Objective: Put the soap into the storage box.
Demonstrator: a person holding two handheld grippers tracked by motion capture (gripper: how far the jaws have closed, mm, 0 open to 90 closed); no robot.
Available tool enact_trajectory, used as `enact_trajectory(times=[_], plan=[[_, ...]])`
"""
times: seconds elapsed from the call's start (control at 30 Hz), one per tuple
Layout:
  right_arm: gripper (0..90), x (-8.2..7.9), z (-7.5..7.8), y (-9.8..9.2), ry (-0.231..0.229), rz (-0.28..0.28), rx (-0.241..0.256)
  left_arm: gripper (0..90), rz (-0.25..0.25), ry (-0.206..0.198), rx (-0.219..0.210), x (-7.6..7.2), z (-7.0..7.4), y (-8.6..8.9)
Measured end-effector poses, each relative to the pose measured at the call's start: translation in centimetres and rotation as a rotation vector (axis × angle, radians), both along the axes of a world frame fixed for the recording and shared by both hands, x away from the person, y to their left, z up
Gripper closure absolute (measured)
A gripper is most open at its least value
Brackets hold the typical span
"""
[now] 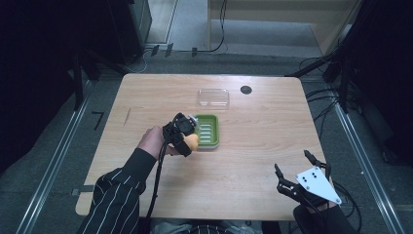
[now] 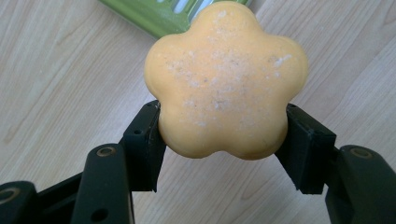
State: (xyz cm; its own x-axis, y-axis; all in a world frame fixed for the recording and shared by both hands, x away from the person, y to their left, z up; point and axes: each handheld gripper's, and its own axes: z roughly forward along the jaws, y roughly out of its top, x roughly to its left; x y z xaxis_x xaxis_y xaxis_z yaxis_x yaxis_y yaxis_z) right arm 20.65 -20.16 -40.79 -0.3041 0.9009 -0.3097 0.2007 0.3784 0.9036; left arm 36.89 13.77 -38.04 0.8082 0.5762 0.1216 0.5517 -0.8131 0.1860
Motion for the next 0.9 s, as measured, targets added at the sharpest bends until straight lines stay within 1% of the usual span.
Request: enact_trajectory(times=[0.03,0.13,0.27,0.37,0.47,0.5,0.53,0.57,0.67,0.7,0.73,0.77,0.83,0.87,0.9], plan=[[13.3,0.0,0.0,0.0,0.000,0.000,0.000,39.6,-0.001,-0.006,-0.001,0.1,0.0,-0.1],[13.3,0.0,0.0,0.0,-0.003,0.003,-0.002,39.6,-0.009,-0.006,0.002,0.3,0.2,-0.3],[13.3,0.0,0.0,0.1,0.001,0.001,0.000,39.6,-0.016,-0.015,-0.007,0.6,0.4,-0.6],[13.3,0.0,0.0,0.1,-0.001,0.000,0.001,39.6,-0.015,-0.018,-0.003,0.8,0.7,-0.9],[13.3,0.0,0.0,0.1,-0.003,0.000,-0.001,39.6,-0.019,-0.024,-0.016,1.0,0.9,-1.3],[13.3,0.0,0.0,0.1,-0.002,0.001,-0.002,39.6,-0.027,-0.028,-0.013,1.0,0.9,-1.4],[13.3,0.0,0.0,0.1,-0.002,0.003,-0.003,39.7,-0.023,-0.028,-0.016,1.1,0.9,-1.5],[13.3,0.0,0.0,0.1,-0.003,0.002,-0.004,39.6,-0.033,-0.027,-0.012,1.3,1.0,-1.6],[13.3,0.0,0.0,0.1,-0.004,0.001,-0.002,39.7,-0.033,-0.030,-0.013,1.5,1.1,-1.8],[13.3,0.0,0.1,0.1,-0.003,0.002,-0.004,39.6,-0.035,-0.035,-0.020,1.6,1.1,-1.9],[13.3,0.0,0.0,0.2,-0.002,0.003,-0.004,39.6,-0.030,-0.031,-0.020,1.6,1.1,-2.0],[13.3,0.0,0.0,0.2,-0.001,0.003,-0.004,39.6,-0.041,-0.034,-0.020,1.8,1.1,-2.1],[13.3,0.0,0.0,0.2,-0.002,0.003,-0.005,39.6,-0.039,-0.038,-0.025,2.0,1.2,-2.3],[13.3,0.0,0.0,0.1,-0.002,0.001,-0.005,39.6,-0.046,-0.037,-0.018,2.1,1.2,-2.4],[13.3,0.0,0.0,0.1,-0.003,0.001,-0.004,39.6,-0.040,-0.039,-0.021,2.1,1.2,-2.5]])
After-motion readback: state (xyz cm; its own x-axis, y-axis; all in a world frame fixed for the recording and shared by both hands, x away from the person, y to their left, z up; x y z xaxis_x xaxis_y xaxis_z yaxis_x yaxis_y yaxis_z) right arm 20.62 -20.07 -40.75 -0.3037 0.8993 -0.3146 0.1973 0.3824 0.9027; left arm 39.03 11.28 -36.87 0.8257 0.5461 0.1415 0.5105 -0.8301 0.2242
